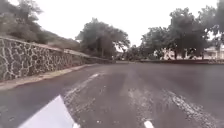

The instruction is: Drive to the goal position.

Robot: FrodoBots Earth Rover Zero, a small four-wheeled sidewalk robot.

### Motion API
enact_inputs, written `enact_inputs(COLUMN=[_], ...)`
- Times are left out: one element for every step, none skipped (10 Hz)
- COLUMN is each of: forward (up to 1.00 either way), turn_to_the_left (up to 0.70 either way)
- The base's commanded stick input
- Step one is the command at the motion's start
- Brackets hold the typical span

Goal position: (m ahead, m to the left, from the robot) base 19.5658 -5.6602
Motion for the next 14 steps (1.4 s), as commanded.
enact_inputs(forward=[0.50, 0.50, 0.50, 0.50, 0.50, 0.50, 0.50, 0.50, 0.50, 0.50, 0.50, 0.50, 0.50, 0.50], turn_to_the_left=[0.00, 0.00, 0.00, 0.00, 0.00, 0.00, 0.00, 0.00, 0.00, 0.00, 0.00, 0.00, 0.00, 0.00])
